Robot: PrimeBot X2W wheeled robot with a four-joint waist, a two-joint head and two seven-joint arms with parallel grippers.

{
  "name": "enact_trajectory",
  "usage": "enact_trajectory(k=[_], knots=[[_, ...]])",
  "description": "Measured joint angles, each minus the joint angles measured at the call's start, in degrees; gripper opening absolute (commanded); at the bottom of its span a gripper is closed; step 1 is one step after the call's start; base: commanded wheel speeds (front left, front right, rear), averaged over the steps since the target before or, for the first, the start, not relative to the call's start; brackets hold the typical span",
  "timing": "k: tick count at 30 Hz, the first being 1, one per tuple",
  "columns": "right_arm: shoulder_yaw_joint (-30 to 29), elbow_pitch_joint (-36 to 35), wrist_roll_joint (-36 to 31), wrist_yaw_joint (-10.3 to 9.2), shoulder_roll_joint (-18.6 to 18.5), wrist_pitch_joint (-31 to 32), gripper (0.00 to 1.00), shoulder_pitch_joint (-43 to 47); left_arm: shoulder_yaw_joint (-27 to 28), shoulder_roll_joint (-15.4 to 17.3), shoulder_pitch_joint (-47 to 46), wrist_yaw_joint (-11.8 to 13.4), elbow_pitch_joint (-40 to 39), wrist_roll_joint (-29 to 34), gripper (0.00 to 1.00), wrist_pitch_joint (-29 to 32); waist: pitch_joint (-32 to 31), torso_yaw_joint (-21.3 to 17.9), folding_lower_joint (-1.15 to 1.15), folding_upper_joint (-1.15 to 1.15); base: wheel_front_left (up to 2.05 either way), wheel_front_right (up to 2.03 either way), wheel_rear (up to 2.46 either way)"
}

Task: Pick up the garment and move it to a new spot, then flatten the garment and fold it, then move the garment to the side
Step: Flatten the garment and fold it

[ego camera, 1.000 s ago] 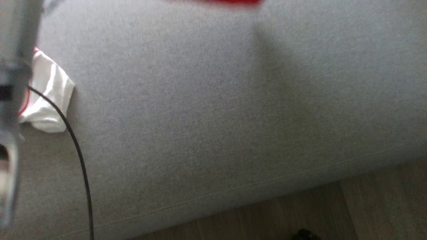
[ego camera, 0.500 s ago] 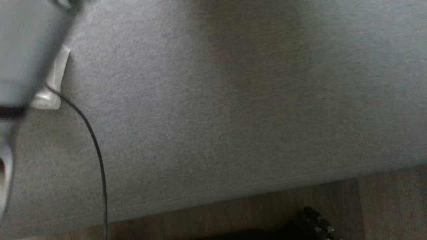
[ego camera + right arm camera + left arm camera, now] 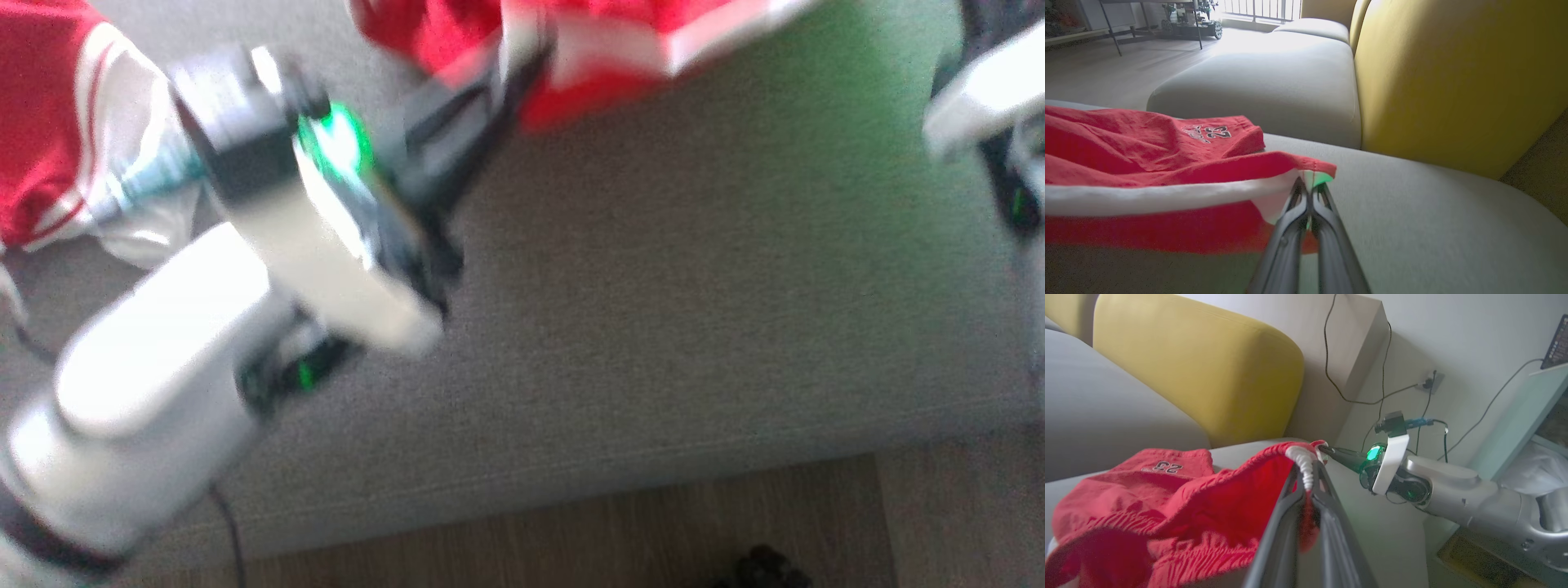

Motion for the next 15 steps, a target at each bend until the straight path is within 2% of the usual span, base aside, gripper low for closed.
enact_trajectory(k=[3, 7, 11, 15], knots=[[-0.9, -7.4, 1.1, 0.00, -0.9, 1.4, 0.00, 10.0, -0.8, 1.2, 7.0, 0.0, -3.5, 4.3, 0.00, 0.0, -2.9, -0.3, 0.00, 0.00, 0.00, 0.00, 0.00], [-2.2, -16.5, -0.6, 0.00, -2.5, 2.4, 0.00, 22.0, -1.2, 1.8, 13.5, 0.0, -5.3, 10.1, 0.00, 0.0, -6.5, -0.8, 0.00, 0.00, 0.00, 0.00, 0.00], [-4.2, -23.7, -2.0, 0.00, -2.5, 3.7, 0.00, 31.9, -5.5, 2.7, 17.9, 0.0, -5.6, 17.1, 0.00, 0.0, -9.7, -1.2, 0.00, 0.00, 0.00, 0.00, 0.00], [-8.7, -29.0, -2.3, 0.00, -1.2, 5.1, 0.00, 40.6, -10.1, 3.3, 20.8, 0.0, -4.6, 21.7, 0.00, 0.0, -12.5, -1.3, 0.00, 0.00, 0.00, 0.00, 0.00]])
